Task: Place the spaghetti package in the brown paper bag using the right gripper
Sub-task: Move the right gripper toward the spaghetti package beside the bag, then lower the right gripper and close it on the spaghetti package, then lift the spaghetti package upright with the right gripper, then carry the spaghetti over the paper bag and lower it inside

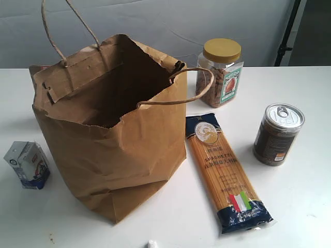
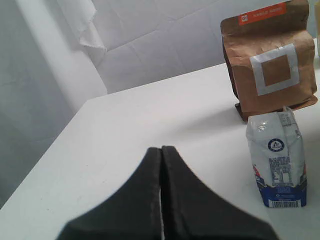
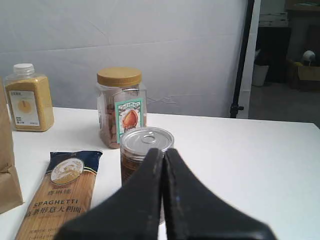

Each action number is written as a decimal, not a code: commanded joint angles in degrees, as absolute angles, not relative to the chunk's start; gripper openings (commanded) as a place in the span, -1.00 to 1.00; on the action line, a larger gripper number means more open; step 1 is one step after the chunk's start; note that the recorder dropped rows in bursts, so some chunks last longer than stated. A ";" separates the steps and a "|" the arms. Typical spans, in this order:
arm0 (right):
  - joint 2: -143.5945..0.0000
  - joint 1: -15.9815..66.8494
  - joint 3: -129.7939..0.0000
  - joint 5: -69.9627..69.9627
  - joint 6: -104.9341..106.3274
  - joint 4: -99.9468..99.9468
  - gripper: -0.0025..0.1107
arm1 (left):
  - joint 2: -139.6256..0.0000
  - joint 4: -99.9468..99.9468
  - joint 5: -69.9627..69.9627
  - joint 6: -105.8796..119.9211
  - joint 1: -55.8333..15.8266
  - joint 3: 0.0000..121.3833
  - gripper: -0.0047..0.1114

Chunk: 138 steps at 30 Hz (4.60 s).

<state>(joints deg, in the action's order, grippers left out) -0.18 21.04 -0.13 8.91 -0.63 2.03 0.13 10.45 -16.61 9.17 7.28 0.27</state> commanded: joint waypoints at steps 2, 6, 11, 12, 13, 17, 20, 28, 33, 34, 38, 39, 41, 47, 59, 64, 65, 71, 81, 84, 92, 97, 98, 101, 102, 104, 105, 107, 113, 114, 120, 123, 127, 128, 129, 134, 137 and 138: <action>0.00 20.60 0.00 7.83 -0.43 1.93 -0.96 | 0.00 10.18 -16.14 8.96 7.11 0.00 -0.92; 0.00 20.60 0.00 5.98 -1.09 -2.05 -0.96 | 0.00 10.18 -16.14 8.96 7.11 0.00 -0.92; -4.94 20.60 -3.52 5.30 -17.71 -4.60 -0.96 | 0.00 10.18 -16.14 8.96 7.11 0.00 -0.92; -7.06 20.60 -5.14 6.02 -18.14 -3.98 -0.96 | 0.00 10.18 -16.14 8.96 7.11 0.00 -0.92; -10.22 20.60 -7.48 7.00 -18.13 -3.10 -0.96 | 0.00 10.18 -16.14 8.96 7.11 0.00 -0.92; -26.22 22.48 -18.32 12.52 -18.01 0.48 -0.96 | 0.00 10.18 -16.14 8.96 7.11 0.00 -0.92; -38.68 28.18 -27.47 17.90 -15.46 2.31 -0.96 | 0.00 10.18 -16.14 8.96 7.11 0.00 -0.92; -69.48 42.01 -46.09 27.35 -14.66 4.48 -0.22 | 0.00 10.18 -16.14 8.96 7.11 0.00 -0.92; -83.67 42.88 -52.05 30.32 -16.75 5.08 0.39 | 0.00 10.18 -16.14 8.96 7.11 0.00 -0.92; -86.02 42.88 -52.66 30.32 -16.75 4.97 0.41 | 0.00 10.18 -16.14 8.96 7.11 0.00 -0.92; -93.99 43.48 -55.55 32.52 -16.75 4.50 0.42 | 0.00 10.18 -16.14 8.96 7.11 0.00 -0.92; -95.30 43.48 -56.17 33.09 -16.63 4.50 0.42 | 0.00 10.18 -16.14 8.96 7.11 0.00 -0.92; -98.20 44.04 -57.26 33.96 -16.63 4.50 0.45 | 0.00 10.18 -16.14 8.96 7.11 0.00 -0.92; -103.47 45.25 -58.77 33.61 -14.10 2.34 0.58 | 0.00 10.18 -16.14 8.96 7.11 0.00 -0.92; -111.64 45.60 -58.77 30.05 -13.94 4.33 0.58 | 0.00 10.18 -16.14 8.96 7.11 0.00 -0.92; -113.91 45.60 -58.77 28.96 -16.74 7.02 0.33 | 0.00 10.18 -16.14 8.96 7.11 0.00 -0.92; -114.12 45.60 -58.77 29.54 -17.15 7.42 0.13 | 0.00 10.18 -16.14 8.96 7.11 0.00 -0.92; -114.00 45.60 -58.77 33.50 -22.31 7.79 -0.96 | 0.00 10.18 -16.14 8.96 7.11 0.00 -0.92; -96.63 45.60 -44.93 19.12 -28.98 7.12 -0.96 | 0.00 10.18 -16.14 8.96 7.11 0.00 -0.92; -89.03 45.60 -40.59 16.10 -31.38 7.55 -0.96 | 0.00 10.18 -16.14 8.96 7.11 0.00 -0.92; -66.22 46.91 -35.84 15.21 -33.83 12.40 -0.96 | 0.00 10.18 -16.14 8.96 7.11 0.00 -0.92; -53.20 46.53 -36.86 13.83 -36.62 18.82 -0.96 | 0.00 10.18 -16.14 8.96 7.11 0.00 -0.92; -51.28 46.53 -37.58 13.47 -36.75 20.33 -0.96 | 0.00 10.18 -16.14 8.96 7.11 0.00 -0.92; -48.28 46.53 -40.65 9.68 -37.56 25.24 -0.96 | 0.00 10.18 -16.14 8.96 7.11 0.00 -0.92; -48.15 46.53 -41.60 6.80 -37.92 26.71 -0.96 | 0.00 10.18 -16.14 8.96 7.11 0.00 -0.92; -48.43 46.53 -43.37 2.64 -38.32 28.32 -0.96 | 0.00 10.18 -16.14 8.96 7.11 0.00 -0.92; -49.22 46.53 -44.47 -0.81 -38.32 28.54 -0.96 | 0.00 10.18 -16.14 8.96 7.11 0.00 -0.92; -51.02 46.63 -46.14 -6.25 -38.32 28.54 -0.96 | 0.00 10.18 -16.14 8.96 7.11 0.00 -0.92; -63.71 47.38 -54.59 -23.58 -38.10 28.32 -0.96 | 0.00 10.18 -16.14 8.96 7.11 0.00 -0.92; -68.01 48.87 -57.83 -23.71 -38.10 28.09 -0.96 | 0.00 10.18 -16.14 8.96 7.11 0.00 -0.92; -83.92 53.84 -66.78 -23.08 -36.25 28.09 -0.96 | 0.00 10.18 -16.14 8.96 7.11 0.00 -0.92; -88.03 54.13 -66.78 -21.82 -36.19 28.09 -0.96 | 0.00 10.18 -16.14 8.96 7.11 0.00 -0.92; -91.03 54.13 -65.46 -21.60 -35.70 28.09 -0.96 | 0.00 10.18 -16.14 8.96 7.11 0.00 -0.92; -91.22 54.13 -65.06 -21.60 -35.28 28.09 -0.96 | 0.00 10.18 -16.14 8.96 7.11 0.00 -0.92; -91.35 54.13 -64.34 -21.60 -34.66 27.74 -0.96 | 0.00 10.18 -16.14 8.96 7.11 0.00 -0.92; -91.58 54.84 -61.03 -22.28 -32.50 27.60 -0.91 | 0.00 10.18 -16.14 8.96 7.11 0.00 -0.92; -91.58 54.94 -59.31 -24.34 -31.55 27.60 -0.68 | 0.00 10.18 -16.14 8.96 7.11 0.00 -0.92; -91.58 55.40 -58.96 -24.59 -31.55 27.60 -0.55 | 0.00 10.18 -16.14 8.96 7.11 0.00 -0.92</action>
